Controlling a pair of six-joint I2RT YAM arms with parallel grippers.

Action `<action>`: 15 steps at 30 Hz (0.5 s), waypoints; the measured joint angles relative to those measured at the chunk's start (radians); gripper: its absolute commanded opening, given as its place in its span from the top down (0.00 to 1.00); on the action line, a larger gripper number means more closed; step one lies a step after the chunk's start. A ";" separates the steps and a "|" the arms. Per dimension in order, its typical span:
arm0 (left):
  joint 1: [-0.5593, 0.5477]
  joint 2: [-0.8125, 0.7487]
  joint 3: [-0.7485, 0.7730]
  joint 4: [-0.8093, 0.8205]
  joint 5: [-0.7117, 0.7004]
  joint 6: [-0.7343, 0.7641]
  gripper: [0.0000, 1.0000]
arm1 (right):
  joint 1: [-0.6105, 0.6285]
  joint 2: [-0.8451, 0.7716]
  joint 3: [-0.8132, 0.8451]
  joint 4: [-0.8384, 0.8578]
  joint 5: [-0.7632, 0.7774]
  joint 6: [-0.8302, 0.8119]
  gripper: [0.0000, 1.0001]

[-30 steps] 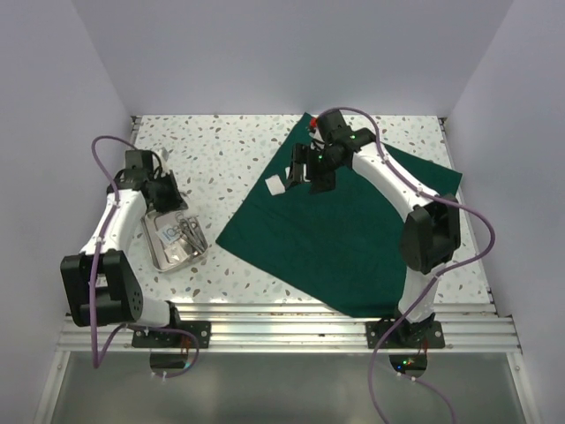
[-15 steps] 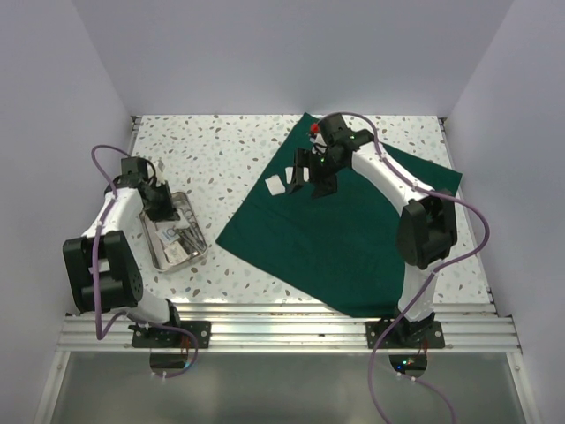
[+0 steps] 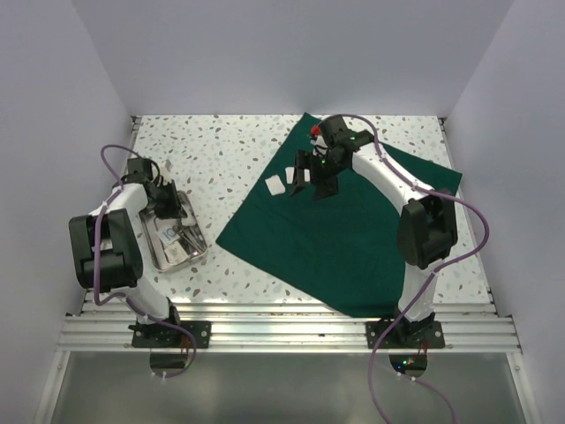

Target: Prepare the surgical pack

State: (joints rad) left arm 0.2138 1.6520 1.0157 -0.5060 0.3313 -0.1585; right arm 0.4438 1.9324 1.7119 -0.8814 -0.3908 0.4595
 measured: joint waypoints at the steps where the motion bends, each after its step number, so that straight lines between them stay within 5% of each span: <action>1: 0.000 0.009 0.003 0.006 0.006 0.003 1.00 | 0.000 0.000 -0.001 0.000 -0.002 -0.001 0.19; 15: 0.000 0.044 0.024 0.041 0.008 0.024 1.00 | -0.005 0.008 -0.005 -0.004 -0.003 -0.023 0.19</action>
State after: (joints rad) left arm 0.2138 1.6962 1.0397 -0.4652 0.3397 -0.1345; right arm 0.4389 1.9404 1.7069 -0.8856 -0.3939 0.4362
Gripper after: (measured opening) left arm 0.018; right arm 0.804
